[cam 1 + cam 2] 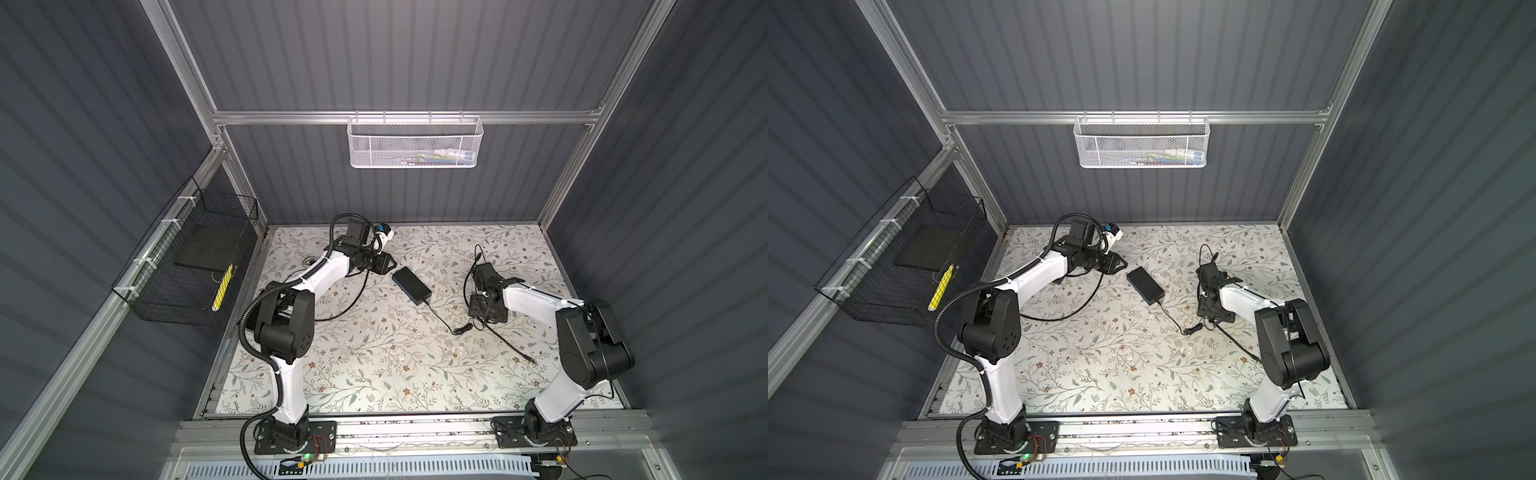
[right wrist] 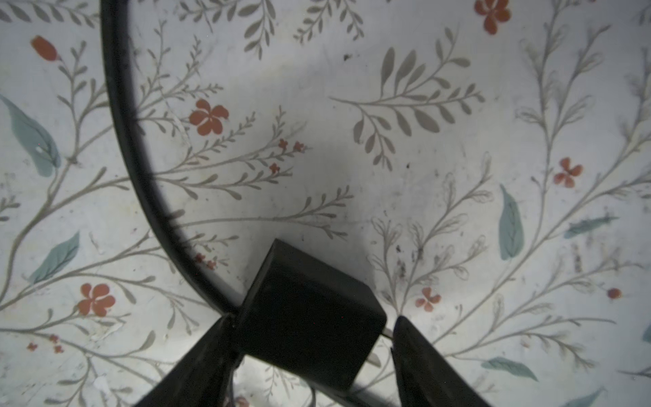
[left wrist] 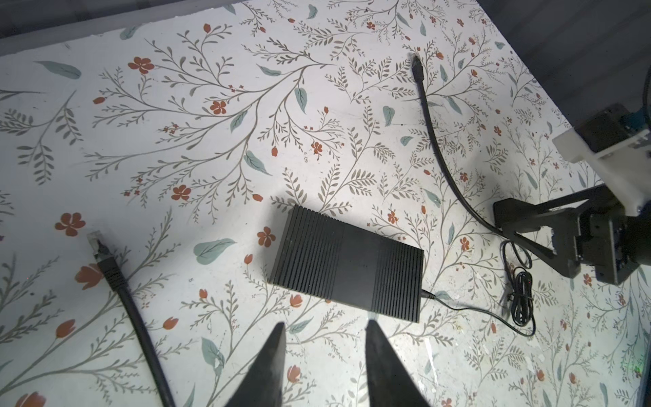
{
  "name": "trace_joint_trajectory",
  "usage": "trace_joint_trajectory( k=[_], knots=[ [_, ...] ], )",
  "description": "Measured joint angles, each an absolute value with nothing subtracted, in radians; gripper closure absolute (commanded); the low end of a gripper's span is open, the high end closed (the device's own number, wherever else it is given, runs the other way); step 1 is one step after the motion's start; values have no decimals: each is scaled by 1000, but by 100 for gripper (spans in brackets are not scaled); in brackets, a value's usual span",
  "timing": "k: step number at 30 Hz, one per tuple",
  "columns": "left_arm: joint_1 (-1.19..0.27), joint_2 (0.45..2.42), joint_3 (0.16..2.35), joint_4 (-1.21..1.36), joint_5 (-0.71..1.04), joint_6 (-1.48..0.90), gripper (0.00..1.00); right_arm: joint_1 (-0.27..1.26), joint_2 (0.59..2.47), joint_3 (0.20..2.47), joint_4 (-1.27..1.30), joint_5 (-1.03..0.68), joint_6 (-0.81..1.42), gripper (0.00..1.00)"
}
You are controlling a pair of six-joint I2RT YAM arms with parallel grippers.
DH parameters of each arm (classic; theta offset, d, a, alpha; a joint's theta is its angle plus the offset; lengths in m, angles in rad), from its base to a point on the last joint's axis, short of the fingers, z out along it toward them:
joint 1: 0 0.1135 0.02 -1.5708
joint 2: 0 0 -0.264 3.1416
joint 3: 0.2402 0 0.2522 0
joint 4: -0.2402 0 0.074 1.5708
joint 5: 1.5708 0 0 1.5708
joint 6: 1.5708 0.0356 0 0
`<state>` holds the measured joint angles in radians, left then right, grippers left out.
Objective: Insert the plug into the switch port
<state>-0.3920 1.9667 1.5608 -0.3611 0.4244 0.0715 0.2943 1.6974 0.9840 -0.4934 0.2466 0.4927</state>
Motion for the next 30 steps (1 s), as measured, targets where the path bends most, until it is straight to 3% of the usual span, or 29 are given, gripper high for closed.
trace_joint_trajectory(
  k=[19,30],
  knots=[
    [-392,1959,1562,-367,424,76,65,265,1755,1067,-561,167,392,30],
    [-392,1959,1562,-367,422,76,65,287,1755,1067,-581,160,374,48]
  ],
)
